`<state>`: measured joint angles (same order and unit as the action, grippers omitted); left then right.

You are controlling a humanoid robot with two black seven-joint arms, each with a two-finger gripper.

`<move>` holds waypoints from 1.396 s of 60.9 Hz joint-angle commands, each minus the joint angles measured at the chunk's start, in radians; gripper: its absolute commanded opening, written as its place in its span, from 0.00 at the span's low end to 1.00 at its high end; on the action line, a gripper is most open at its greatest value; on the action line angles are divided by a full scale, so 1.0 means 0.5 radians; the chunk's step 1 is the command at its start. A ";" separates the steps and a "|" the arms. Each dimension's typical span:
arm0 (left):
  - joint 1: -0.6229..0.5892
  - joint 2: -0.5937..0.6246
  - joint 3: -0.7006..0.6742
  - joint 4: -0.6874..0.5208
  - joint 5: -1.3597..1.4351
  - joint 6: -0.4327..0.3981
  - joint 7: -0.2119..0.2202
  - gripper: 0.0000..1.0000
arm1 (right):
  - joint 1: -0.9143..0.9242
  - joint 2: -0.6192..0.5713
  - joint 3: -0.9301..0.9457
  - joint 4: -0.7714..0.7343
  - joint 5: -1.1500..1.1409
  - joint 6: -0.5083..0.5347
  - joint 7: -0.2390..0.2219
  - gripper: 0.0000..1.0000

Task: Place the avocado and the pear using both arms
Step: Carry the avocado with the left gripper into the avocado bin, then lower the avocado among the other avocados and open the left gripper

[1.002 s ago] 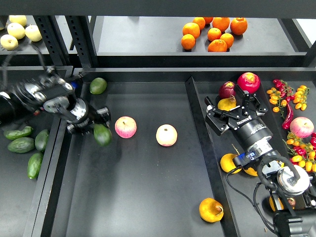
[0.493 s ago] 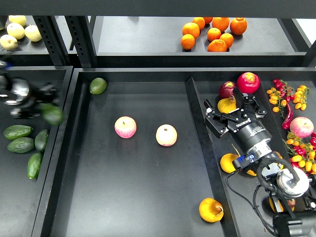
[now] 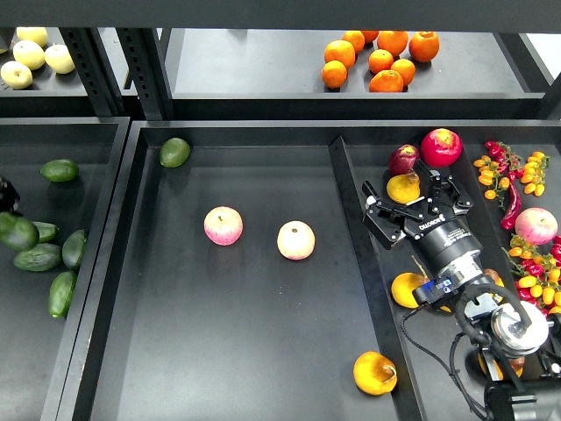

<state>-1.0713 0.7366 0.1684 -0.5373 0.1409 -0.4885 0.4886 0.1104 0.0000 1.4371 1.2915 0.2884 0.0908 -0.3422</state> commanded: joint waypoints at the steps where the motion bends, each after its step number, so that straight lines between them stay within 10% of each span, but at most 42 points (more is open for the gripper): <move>1: 0.081 -0.013 -0.073 0.022 0.004 0.000 0.000 0.09 | -0.015 0.000 -0.006 0.000 0.000 -0.001 0.000 1.00; 85: 0.532 -0.237 -0.413 0.212 0.013 0.000 0.000 0.29 | -0.049 0.000 -0.012 0.000 0.000 0.039 0.000 1.00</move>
<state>-0.8113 0.6197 -0.0340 -0.4346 0.1457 -0.4890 0.4887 0.0859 0.0000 1.4313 1.2916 0.2884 0.1091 -0.3422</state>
